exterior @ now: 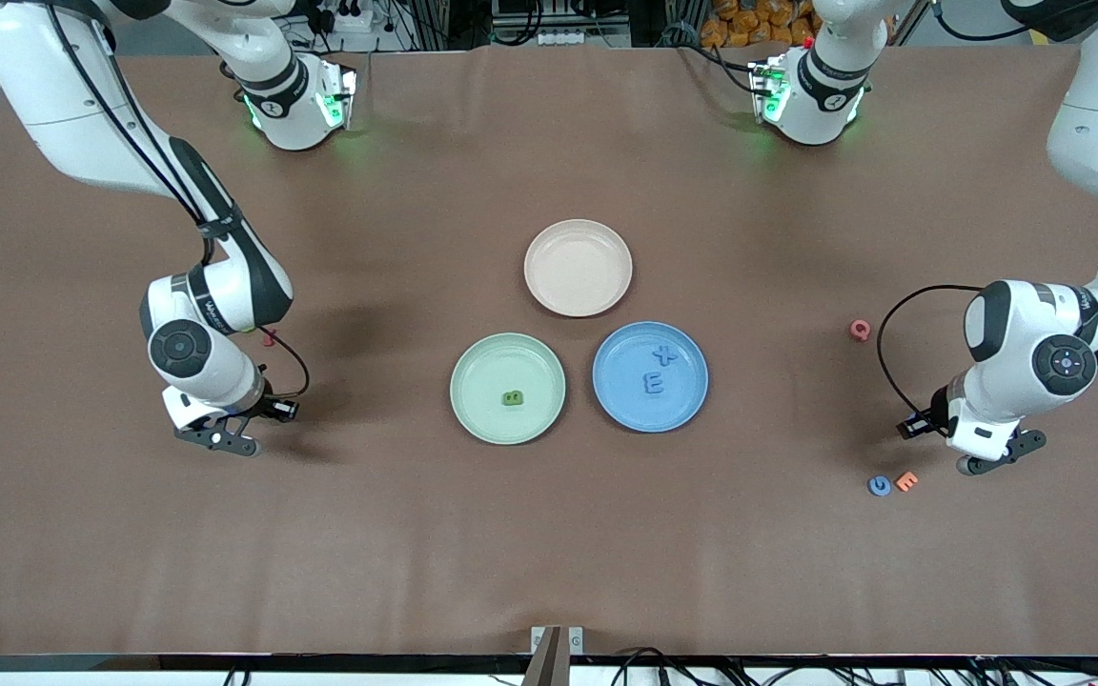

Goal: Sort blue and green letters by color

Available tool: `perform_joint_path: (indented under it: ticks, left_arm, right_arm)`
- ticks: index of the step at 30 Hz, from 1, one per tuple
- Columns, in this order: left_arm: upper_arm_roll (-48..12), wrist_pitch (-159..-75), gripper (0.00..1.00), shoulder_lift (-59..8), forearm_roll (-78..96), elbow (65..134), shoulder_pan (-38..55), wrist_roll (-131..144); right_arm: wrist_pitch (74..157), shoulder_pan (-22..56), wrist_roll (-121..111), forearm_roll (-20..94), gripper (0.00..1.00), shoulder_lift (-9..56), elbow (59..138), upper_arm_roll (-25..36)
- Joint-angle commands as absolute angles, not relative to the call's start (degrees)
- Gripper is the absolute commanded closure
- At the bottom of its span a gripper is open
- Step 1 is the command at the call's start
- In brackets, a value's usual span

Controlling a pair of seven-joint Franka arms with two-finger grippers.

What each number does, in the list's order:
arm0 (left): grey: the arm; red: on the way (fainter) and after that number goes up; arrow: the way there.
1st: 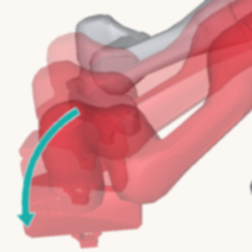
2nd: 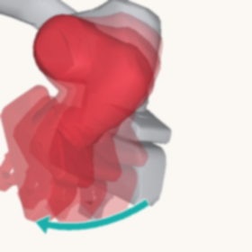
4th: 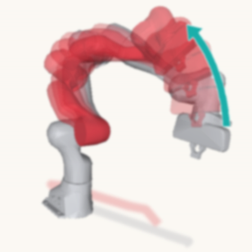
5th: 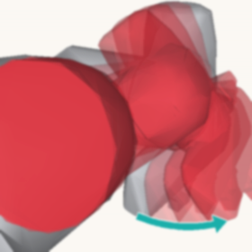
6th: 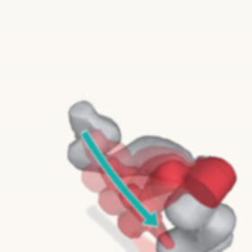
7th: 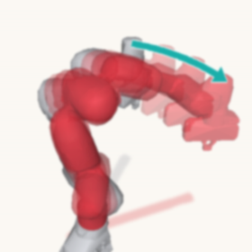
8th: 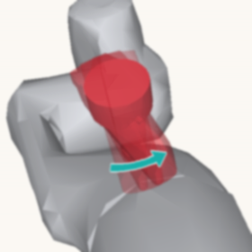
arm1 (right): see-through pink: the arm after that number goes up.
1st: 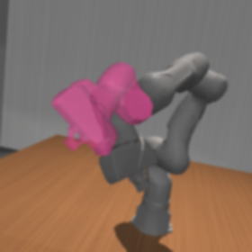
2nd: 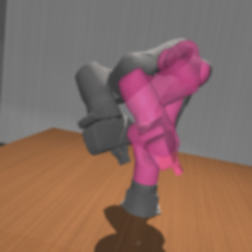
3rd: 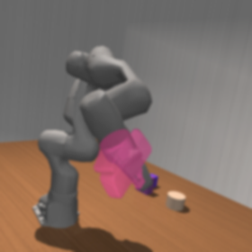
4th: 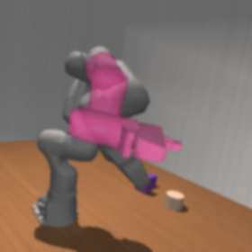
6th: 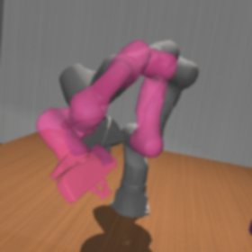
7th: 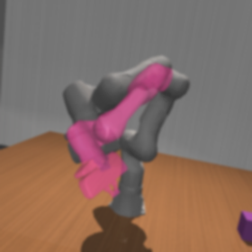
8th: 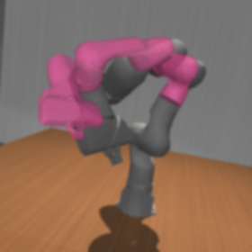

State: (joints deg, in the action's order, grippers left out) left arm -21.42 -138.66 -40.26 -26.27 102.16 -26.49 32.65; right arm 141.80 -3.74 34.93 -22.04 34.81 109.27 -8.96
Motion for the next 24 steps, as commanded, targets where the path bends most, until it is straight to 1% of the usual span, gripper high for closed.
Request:
perform_joint_path:
  ticks: [1,7,10,12,15,24]
  left_arm:
    - [-21.09,-136.06,1.00,-39.90,-26.10,102.22,-25.40,33.13]
    - [-21.36,-135.36,1.00,-39.46,-25.93,101.43,-23.30,33.40]
    - [-21.53,-133.08,1.00,-39.11,-25.49,100.11,-21.98,33.57]
    - [-21.62,-131.41,1.00,-38.85,-25.40,99.23,-20.58,34.27]
    - [-21.71,-129.64,1.00,-38.41,-25.40,98.53,-17.85,36.29]
    - [-22.15,-128.85,1.00,-37.18,-25.22,98.44,-7.66,46.13]
  right_arm:
    - [142.12,-4.75,35.60,-24.43,0.72,35.86,108.98,-9.23]
    - [142.12,-4.75,35.33,-24.52,0.78,35.86,108.98,-9.23]
    - [141.94,-4.75,35.33,-24.52,0.81,35.77,108.90,-9.23]
    - [141.94,-4.75,35.25,-24.43,0.84,35.77,108.90,-9.23]
    - [141.68,-4.75,35.16,-24.43,0.84,35.60,108.72,-9.23]
    - [139.84,-4.48,35.24,-23.73,0.85,34.54,107.05,-9.49]
